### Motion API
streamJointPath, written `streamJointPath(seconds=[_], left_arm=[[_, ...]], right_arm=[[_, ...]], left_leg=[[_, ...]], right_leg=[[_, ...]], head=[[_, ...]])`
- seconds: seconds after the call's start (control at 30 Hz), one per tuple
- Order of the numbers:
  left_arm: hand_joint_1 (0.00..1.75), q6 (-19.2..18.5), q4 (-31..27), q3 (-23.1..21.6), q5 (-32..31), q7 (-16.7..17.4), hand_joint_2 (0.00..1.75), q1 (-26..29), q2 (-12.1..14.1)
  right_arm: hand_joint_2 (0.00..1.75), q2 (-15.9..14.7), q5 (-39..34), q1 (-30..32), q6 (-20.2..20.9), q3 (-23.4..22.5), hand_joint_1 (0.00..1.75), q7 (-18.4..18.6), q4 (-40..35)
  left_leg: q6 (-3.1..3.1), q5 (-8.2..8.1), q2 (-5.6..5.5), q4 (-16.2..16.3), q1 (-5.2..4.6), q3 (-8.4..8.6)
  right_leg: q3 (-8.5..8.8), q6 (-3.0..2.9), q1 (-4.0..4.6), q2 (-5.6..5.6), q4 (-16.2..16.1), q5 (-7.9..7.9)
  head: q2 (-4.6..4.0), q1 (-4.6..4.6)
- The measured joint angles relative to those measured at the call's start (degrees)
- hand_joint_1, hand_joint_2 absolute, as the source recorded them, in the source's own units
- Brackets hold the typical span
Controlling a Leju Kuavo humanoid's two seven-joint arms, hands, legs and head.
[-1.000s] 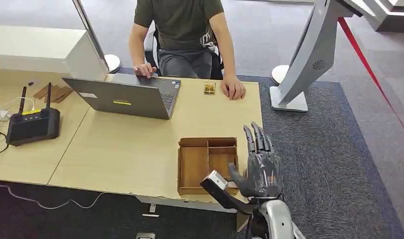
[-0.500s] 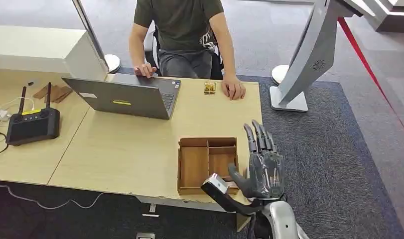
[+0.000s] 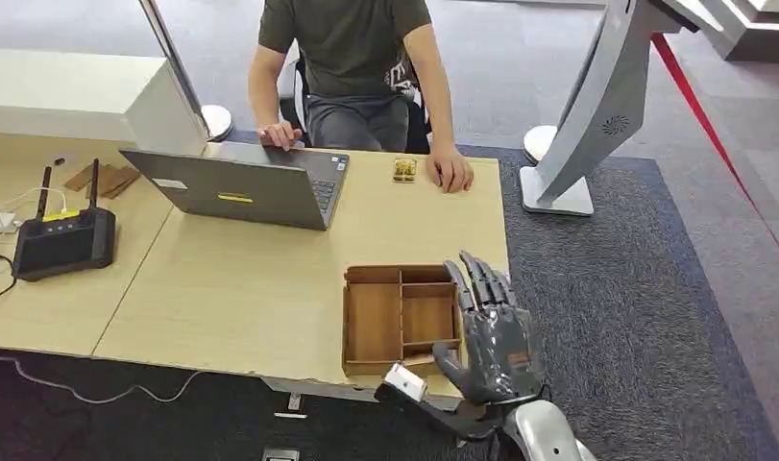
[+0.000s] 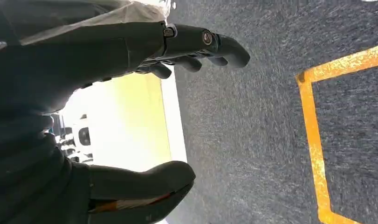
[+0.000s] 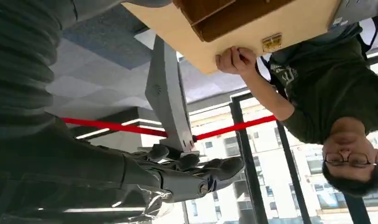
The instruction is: Pass the card to the sensor for recognition and then transmit it.
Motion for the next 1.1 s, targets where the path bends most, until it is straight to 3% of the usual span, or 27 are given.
streamJointPath(seconds=[0.4, 0.83, 1.1], left_arm=[[0.00, 0.2, 0.0, 0.0, -0.5, 0.0, 1.75, 0.0, 0.0], [0.00, 1.0, 0.0, 0.3, 0.2, 0.3, 1.75, -0.1, 0.0], [0.00, 1.0, 0.0, 0.3, 0.2, 0.3, 1.75, 0.0, 0.0]], right_arm=[[1.75, 0.4, -1.0, 0.6, 3.1, 4.2, 0.00, -2.9, 2.6], [1.75, 5.2, 1.7, -1.0, 2.1, 7.5, 0.00, -5.3, 15.6], [1.75, 6.6, 1.7, -1.6, 1.9, 8.2, 0.00, -5.4, 19.4]], left_leg=[[0.00, 0.00, 0.00, 0.0, 0.00, -0.01], [0.00, 0.01, -0.01, 0.0, 0.01, -0.01], [0.00, 0.00, -0.01, 0.0, 0.01, -0.02]], right_leg=[[0.01, 0.00, 0.00, 0.00, 0.0, 0.00], [0.01, 0.00, 0.01, 0.00, 0.0, 0.00], [0.01, 0.00, 0.00, 0.00, 0.0, 0.00]], head=[[0.00, -0.02], [0.00, 0.00], [0.00, 0.00]])
